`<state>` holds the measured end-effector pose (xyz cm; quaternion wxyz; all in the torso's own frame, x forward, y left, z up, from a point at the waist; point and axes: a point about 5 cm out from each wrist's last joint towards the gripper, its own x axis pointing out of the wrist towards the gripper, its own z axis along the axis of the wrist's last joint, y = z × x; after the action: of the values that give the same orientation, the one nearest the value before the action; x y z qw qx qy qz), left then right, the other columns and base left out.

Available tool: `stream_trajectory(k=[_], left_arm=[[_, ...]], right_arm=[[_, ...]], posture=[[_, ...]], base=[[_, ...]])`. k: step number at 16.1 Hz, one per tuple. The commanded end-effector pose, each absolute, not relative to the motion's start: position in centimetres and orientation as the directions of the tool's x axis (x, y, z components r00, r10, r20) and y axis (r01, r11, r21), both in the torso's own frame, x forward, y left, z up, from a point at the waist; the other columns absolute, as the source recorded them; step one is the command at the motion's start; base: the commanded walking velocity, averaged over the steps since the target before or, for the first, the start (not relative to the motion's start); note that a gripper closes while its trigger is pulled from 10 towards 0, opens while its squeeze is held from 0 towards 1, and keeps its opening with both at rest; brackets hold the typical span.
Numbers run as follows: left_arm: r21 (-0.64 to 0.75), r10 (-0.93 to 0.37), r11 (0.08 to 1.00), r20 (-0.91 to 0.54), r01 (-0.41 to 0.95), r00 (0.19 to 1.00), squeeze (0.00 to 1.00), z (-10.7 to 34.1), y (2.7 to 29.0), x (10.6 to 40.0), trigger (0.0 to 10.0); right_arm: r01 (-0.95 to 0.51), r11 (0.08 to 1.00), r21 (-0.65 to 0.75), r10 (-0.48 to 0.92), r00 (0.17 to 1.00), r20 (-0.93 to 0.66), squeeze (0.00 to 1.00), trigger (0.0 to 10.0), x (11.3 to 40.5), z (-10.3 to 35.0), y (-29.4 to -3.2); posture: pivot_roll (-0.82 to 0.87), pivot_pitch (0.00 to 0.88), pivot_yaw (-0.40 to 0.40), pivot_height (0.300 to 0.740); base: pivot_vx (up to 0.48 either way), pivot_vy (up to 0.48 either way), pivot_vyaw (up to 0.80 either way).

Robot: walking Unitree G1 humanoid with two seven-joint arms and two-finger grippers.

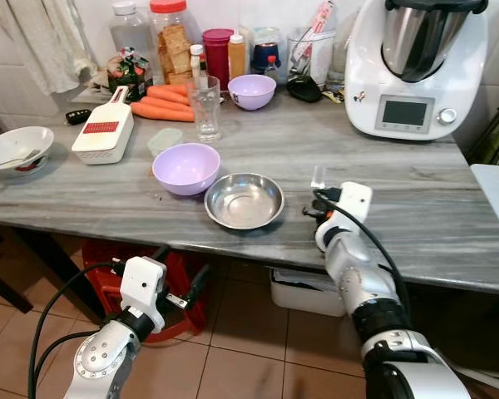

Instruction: Setting the table

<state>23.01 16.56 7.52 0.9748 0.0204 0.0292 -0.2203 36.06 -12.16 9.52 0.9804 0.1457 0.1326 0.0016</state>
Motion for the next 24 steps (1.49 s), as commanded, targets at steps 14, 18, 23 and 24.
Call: stream_trajectory(k=[14,18,23,24], left_arm=[[0.030,-0.472,0.880,-0.060,0.474,0.879,0.00,8.4,16.3,22.8,10.0],[0.028,-0.472,0.880,-0.056,0.474,0.880,0.00,8.5,16.2,22.9,10.0],[0.033,-0.468,0.882,-0.052,0.470,0.882,0.00,8.4,16.3,23.2,10.0],[0.032,-0.468,0.882,-0.053,0.470,0.882,0.00,8.4,16.3,23.2,10.0]], right_arm=[[-0.039,0.959,0.279,0.121,0.951,-0.283,0.00,10.0,37.1,9.5,-9.8],[-0.028,0.960,0.279,0.109,0.954,-0.278,0.50,10.0,37.1,9.5,-9.7],[-0.003,0.951,0.308,0.090,0.960,-0.267,1.00,10.0,37.2,9.7,-9.7],[0.001,0.951,0.309,0.085,0.961,-0.264,1.00,10.0,37.3,9.7,-9.7]], posture=[[0.09,0.053,0.021,0.740],[0.09,0.053,0.023,0.740],[0.10,0.042,0.020,0.740],[0.10,0.042,0.020,0.740]], base=[[0.000,0.000,0.00],[0.000,0.000,0.00],[0.000,0.000,0.00],[0.000,0.000,0.00]])
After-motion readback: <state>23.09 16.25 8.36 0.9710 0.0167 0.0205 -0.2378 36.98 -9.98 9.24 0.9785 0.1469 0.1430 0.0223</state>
